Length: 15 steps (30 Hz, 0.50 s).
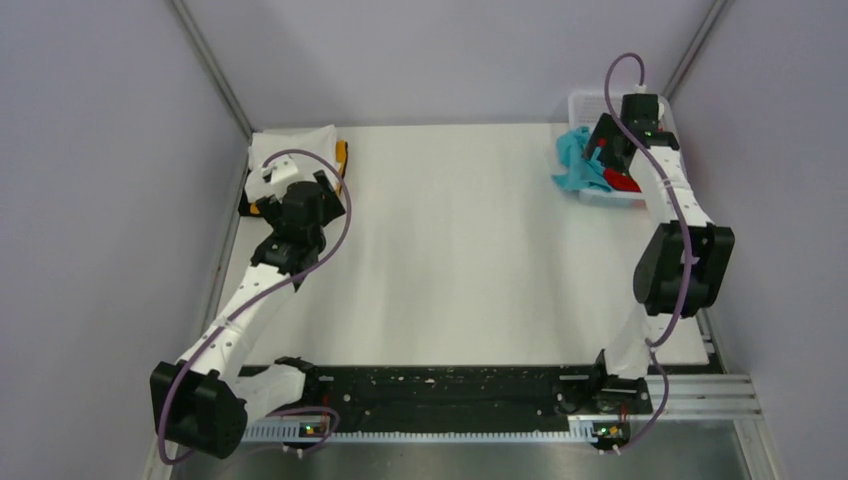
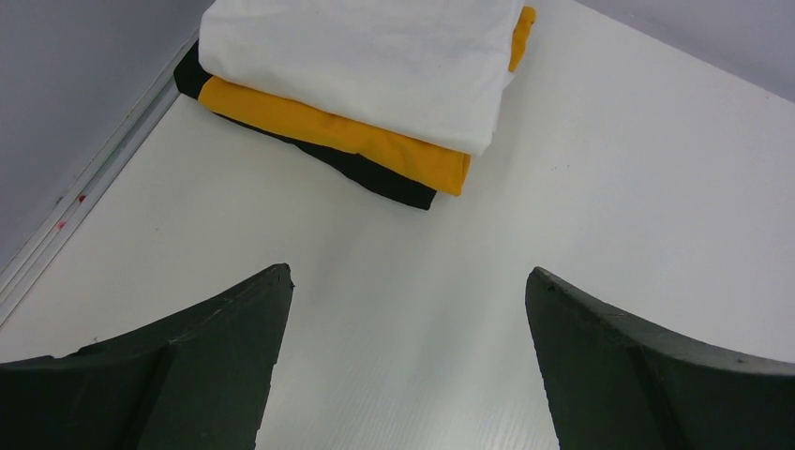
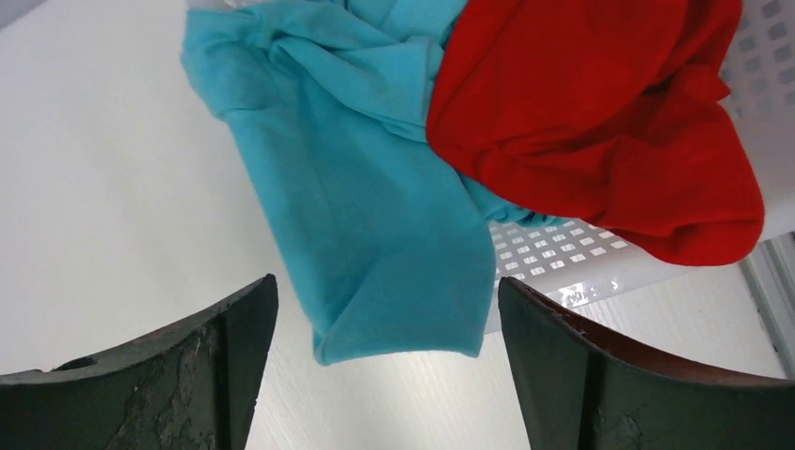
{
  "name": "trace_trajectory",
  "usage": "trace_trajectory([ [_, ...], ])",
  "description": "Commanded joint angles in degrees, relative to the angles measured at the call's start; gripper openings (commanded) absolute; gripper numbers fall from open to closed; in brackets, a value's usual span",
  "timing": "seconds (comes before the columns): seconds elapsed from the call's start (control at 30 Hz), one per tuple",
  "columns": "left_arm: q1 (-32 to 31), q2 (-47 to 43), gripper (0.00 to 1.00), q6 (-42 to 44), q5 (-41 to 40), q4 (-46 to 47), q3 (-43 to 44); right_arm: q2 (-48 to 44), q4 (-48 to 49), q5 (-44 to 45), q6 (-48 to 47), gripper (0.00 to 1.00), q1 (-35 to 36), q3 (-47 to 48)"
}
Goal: Fold and stack the t-shirts
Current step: Grab crumpled tshirt from bin with the right arm
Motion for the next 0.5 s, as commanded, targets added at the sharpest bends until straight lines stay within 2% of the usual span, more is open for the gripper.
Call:
trace_trajectory([
  [0.0, 0.5, 0.9, 0.99, 0.3, -0.1, 1.7, 2.0, 5.0, -9.6, -10.4, -0.2, 0.84, -4.5, 7.2],
  [0.13, 0.7, 1.9, 0.99, 0.7, 0.2, 1.3, 3.0, 10.4, -9.3, -10.7, 1.7, 0.82, -5.9, 11.6],
  [0.47, 1.0, 3.4, 0.99, 1.3, 1.6, 0.2, 4.3, 24.0, -2.5, -6.8, 19.1, 0.80, -6.0, 22.1],
])
